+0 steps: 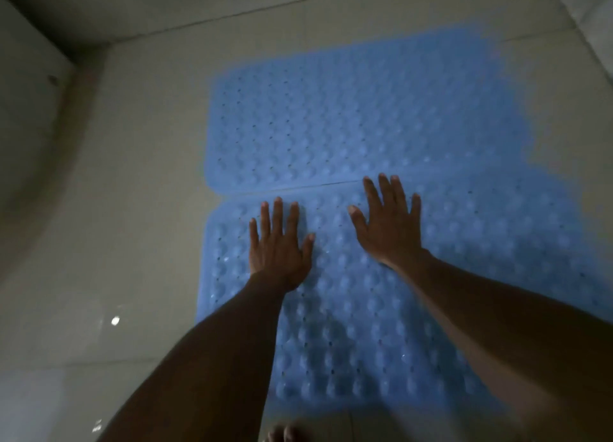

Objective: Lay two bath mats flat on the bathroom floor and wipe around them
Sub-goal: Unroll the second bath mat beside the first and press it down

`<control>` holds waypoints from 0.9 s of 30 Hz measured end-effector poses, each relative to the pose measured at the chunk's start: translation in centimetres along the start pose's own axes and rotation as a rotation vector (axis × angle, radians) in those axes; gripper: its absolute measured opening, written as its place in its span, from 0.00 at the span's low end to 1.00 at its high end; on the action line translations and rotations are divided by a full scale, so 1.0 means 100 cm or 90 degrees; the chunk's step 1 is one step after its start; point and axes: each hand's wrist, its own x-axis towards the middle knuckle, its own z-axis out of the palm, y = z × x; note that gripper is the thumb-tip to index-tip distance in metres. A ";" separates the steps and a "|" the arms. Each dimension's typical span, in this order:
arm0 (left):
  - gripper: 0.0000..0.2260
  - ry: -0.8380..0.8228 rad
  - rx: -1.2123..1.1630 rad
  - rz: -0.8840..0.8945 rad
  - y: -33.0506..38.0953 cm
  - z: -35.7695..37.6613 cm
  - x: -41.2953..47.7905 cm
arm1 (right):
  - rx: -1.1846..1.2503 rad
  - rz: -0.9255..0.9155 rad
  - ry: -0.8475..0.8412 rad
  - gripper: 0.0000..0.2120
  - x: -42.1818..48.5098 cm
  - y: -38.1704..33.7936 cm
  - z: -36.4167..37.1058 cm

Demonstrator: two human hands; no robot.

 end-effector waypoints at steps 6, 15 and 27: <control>0.32 -0.002 -0.053 -0.047 -0.050 0.010 0.003 | -0.016 -0.080 -0.011 0.29 0.000 -0.063 0.031; 0.28 0.083 -0.099 -0.130 -0.068 0.036 0.030 | -0.090 -0.046 0.012 0.27 0.014 -0.083 0.059; 0.33 0.018 -0.070 -0.125 -0.069 0.032 0.029 | -0.109 -0.029 0.002 0.28 0.015 -0.090 0.049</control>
